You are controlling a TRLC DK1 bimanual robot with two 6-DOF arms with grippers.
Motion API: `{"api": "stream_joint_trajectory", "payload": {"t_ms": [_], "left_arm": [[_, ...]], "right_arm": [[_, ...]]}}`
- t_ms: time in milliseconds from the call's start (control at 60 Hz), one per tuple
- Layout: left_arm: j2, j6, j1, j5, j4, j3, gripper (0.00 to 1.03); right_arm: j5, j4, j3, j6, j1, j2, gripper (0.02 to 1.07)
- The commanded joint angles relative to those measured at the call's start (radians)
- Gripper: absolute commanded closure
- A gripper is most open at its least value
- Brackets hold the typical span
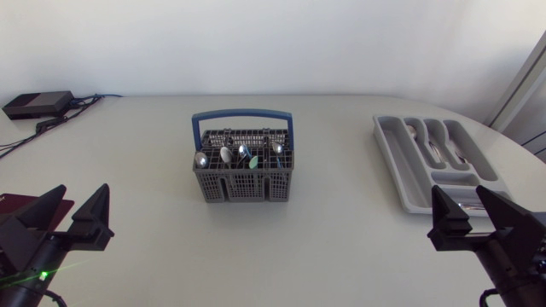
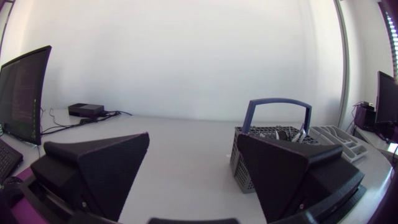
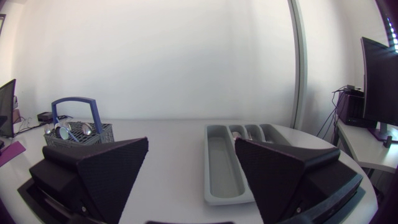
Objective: Transfer all utensils from the basket to the drawer tray.
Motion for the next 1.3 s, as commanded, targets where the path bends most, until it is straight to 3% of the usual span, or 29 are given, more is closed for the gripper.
{"api": "stream_joint_trajectory", "payload": {"t_ms": [0, 367, 617, 833, 950, 1100, 1283], "left_arm": [[-0.008, -0.010, -0.005, -0.003, 0.022, -0.041, 0.04], [0.014, -0.013, -0.014, -0.003, 0.016, 0.036, 0.04], [0.310, -0.070, -0.085, -0.003, 0.024, 0.222, 0.05], [0.566, -0.073, -0.157, -0.009, -0.027, 0.401, 0.12], [0.695, -0.074, -0.202, -0.011, -0.108, 0.502, 0.12], [0.824, -0.111, -0.205, -0.011, -0.150, 0.596, 0.12], [0.999, -0.127, -0.205, -0.009, -0.282, 0.749, 0.12]], "right_arm": [[0.002, -0.006, -0.017, -0.007, 0.007, -0.007, 0.06], [0.010, 0.024, 0.012, -0.021, 0.011, 0.018, 0.07], [0.011, 0.087, 0.136, -0.010, 0.013, 0.269, 0.07], [0.053, 0.075, 0.246, 0.007, 0.065, 0.447, 0.07], [0.088, 0.029, 0.316, 0.027, 0.103, 0.546, 0.07], [0.122, -0.080, 0.420, 0.042, 0.159, 0.639, 0.07], [0.126, -0.259, 0.579, 0.041, 0.205, 0.791, 0.07]]}}
